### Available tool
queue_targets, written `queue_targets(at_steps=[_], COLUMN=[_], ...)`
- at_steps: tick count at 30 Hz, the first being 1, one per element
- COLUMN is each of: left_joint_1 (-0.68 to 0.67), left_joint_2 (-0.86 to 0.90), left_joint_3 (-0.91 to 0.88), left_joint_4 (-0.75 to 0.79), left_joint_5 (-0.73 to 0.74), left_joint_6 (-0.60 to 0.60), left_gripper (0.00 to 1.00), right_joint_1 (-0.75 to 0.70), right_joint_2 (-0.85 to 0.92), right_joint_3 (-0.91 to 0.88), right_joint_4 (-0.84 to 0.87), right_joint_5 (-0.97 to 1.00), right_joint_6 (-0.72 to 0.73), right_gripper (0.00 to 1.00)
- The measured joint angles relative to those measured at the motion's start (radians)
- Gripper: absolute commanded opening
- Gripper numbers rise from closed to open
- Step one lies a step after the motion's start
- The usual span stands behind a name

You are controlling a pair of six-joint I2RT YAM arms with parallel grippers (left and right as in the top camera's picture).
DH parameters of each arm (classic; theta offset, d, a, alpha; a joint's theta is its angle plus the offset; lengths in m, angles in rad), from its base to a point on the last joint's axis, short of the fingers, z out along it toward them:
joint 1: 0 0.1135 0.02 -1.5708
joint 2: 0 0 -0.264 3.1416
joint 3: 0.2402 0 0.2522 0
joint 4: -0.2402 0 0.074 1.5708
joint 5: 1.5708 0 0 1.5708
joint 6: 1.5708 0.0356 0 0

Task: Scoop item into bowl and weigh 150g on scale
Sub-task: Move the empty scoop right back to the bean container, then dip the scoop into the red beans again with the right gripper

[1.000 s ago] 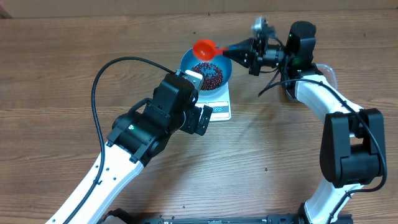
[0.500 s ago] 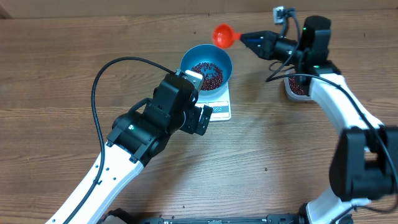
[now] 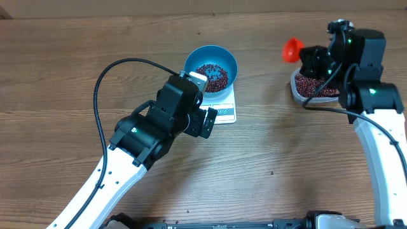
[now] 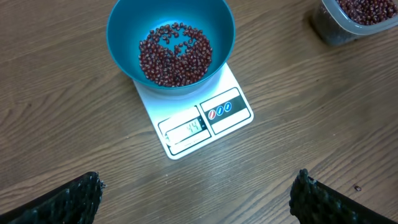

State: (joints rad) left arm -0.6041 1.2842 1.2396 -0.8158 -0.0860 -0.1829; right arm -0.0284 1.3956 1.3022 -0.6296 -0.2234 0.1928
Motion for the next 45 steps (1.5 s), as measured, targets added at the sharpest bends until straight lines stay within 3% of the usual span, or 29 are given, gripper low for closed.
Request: queue_targets(at_steps=[6,13,26,37,45], left_joint_1=[0.000,0.000,0.000,0.000,0.000], left_joint_2=[0.000,0.000,0.000,0.000,0.000], left_joint_3=[0.000,0.000,0.000,0.000,0.000], left_joint_4=[0.000,0.000,0.000,0.000,0.000], left_joint_5=[0.000,0.000,0.000,0.000,0.000], left_joint_6=[0.000,0.000,0.000,0.000,0.000], left_gripper=[1.00,0.99,1.00,1.00,0.99], right_joint_1=[0.000,-0.005,-0.043,-0.077,-0.154], right_joint_2=[-0.004,0.003,0.158,0.169,0.190], right_joint_3=[0.000,0.000,0.000,-0.024,-0.034], right_joint_4=[-0.105,-0.106,-0.105,-0.051,-0.035], right_joint_5=[0.279,0.378,0.394,0.394,0.264], right_joint_6=[-0.059,-0.167,-0.234,-0.330,-0.377], right_gripper=[0.04,0.04,0.04,0.04,0.04])
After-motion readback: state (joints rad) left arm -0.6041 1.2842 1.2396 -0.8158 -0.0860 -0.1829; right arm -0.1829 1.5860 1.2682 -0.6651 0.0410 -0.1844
